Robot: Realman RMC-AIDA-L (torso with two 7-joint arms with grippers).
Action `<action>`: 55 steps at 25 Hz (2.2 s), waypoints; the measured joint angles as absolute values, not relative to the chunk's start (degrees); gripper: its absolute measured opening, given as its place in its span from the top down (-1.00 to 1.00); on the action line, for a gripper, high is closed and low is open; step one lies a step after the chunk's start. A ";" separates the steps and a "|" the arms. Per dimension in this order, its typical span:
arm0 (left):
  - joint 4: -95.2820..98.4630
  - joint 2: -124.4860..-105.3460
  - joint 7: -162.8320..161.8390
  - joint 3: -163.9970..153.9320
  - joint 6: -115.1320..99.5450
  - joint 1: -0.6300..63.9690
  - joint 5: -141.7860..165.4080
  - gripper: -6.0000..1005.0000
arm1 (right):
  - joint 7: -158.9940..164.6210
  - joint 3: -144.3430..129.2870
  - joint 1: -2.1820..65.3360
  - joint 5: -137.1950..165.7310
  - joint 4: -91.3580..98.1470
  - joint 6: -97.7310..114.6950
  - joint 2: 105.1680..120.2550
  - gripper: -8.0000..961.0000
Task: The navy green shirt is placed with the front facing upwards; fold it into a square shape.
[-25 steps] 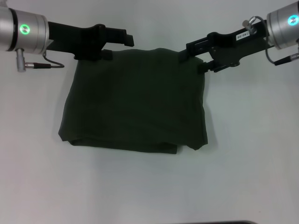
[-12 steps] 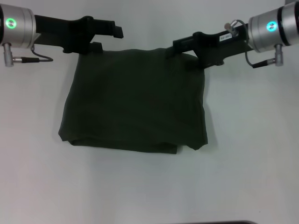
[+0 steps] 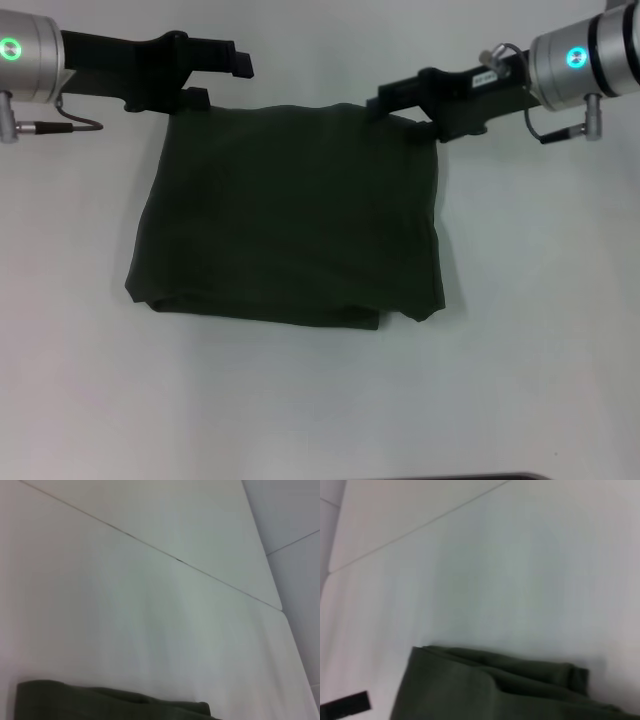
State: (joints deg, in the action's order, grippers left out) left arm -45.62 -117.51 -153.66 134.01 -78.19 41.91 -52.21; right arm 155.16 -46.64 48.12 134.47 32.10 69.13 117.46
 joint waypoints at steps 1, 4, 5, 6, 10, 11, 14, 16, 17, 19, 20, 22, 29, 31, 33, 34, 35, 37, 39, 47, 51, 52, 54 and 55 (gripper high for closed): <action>-45.62 -117.50 -153.66 134.17 -78.18 41.87 -52.21 -0.65 | 155.22 -46.65 48.06 134.84 31.73 69.09 117.21 -0.69; -45.62 -117.50 -153.66 134.46 -78.17 41.77 -52.21 -0.65 | 155.35 -46.65 47.90 136.01 30.56 68.43 116.28 -0.69; -45.62 -117.50 -153.66 134.47 -78.18 41.75 -52.21 -0.65 | 155.42 -46.65 47.75 136.27 30.40 68.14 116.07 -0.69; -45.62 -117.50 -153.65 134.47 -78.17 41.75 -52.21 -0.65 | 155.81 -46.65 47.53 137.25 30.36 67.75 115.79 -0.69; -45.62 -117.50 -153.64 134.48 -78.16 41.74 -52.20 -0.65 | 156.74 -46.32 47.47 138.73 31.17 67.83 115.11 -0.69; -45.62 -117.50 -153.64 134.48 -78.13 41.74 -52.20 -0.65 | 156.79 -46.18 47.45 138.36 31.43 68.45 114.82 -0.69; -45.61 -117.50 -153.63 134.47 -78.23 41.74 -52.20 -0.65 | 156.66 -45.97 47.38 136.15 32.49 70.72 113.88 -0.68; -45.62 -117.50 -153.63 134.48 -78.30 41.74 -52.20 -0.65 | 156.76 -45.96 47.35 135.79 33.06 71.39 113.55 -0.68; -45.62 -117.50 -153.63 134.57 -78.42 41.74 -52.20 -0.65 | 156.83 -45.96 47.35 135.81 33.15 71.48 113.48 -0.68; -45.77 -117.51 -153.37 135.34 -78.66 41.52 -52.20 -0.65 | 156.91 -46.08 47.34 136.00 32.90 71.40 113.40 -0.68; -45.86 -117.51 -153.26 135.62 -78.72 41.42 -52.20 -0.65 | 156.92 -46.23 47.27 136.20 32.55 71.36 113.39 -0.68; -45.93 -117.51 -153.18 135.90 -78.74 41.26 -52.20 -0.65 | 156.97 -46.38 47.08 136.81 31.68 71.25 113.39 -0.68; -46.19 -117.64 -153.05 135.96 -78.80 41.13 -52.21 -0.65 | 156.62 -46.07 46.73 136.95 30.40 70.87 114.43 -0.68; -46.22 -117.66 -153.03 135.97 -78.84 41.14 -52.22 -0.65 | 156.51 -46.04 46.78 136.94 30.49 70.89 114.57 -0.68; -46.20 -117.66 -153.03 135.84 -79.20 41.36 -52.23 -0.65 | 156.51 -45.98 46.89 136.90 30.78 71.35 114.57 -0.68; -46.08 -117.64 -153.02 135.71 -79.48 41.54 -52.24 -0.65 | 156.55 -45.97 46.94 136.82 30.89 71.51 114.45 -0.68; -45.89 -117.61 -153.02 135.53 -79.85 41.75 -52.22 -0.65 | 156.63 -45.94 46.97 136.52 30.97 71.79 114.23 -0.68; -45.60 -117.58 -153.02 135.20 -80.64 42.20 -52.06 -0.65 | 156.67 -45.91 46.94 135.64 31.00 72.43 113.82 -0.68; -45.58 -117.62 -153.01 134.95 -80.91 42.44 -51.83 -0.65 | 156.67 -45.90 46.78 134.51 31.04 73.29 113.32 -0.68; -45.28 -117.52 -153.13 134.81 -80.41 42.46 -51.68 -0.65 | 156.91 -45.15 46.27 132.02 31.04 76.22 111.48 -0.68; -45.22 -117.45 -153.12 134.74 -80.04 42.28 -51.67 -0.65 | 156.93 -45.12 46.13 131.98 31.04 76.35 111.41 -0.68; -45.18 -117.43 -153.10 134.68 -79.95 42.26 -51.67 -0.65 | 156.93 -45.12 46.14 131.97 31.04 76.44 111.40 -0.68; -45.10 -117.43 -153.07 134.64 -79.91 42.25 -51.67 -0.65 | 156.94 -45.12 46.14 131.96 31.03 76.58 111.39 -0.68; -45.08 -117.42 -153.04 134.64 -79.91 42.25 -51.67 -0.65 | 156.95 -45.12 46.14 131.95 31.03 76.66 111.39 -0.68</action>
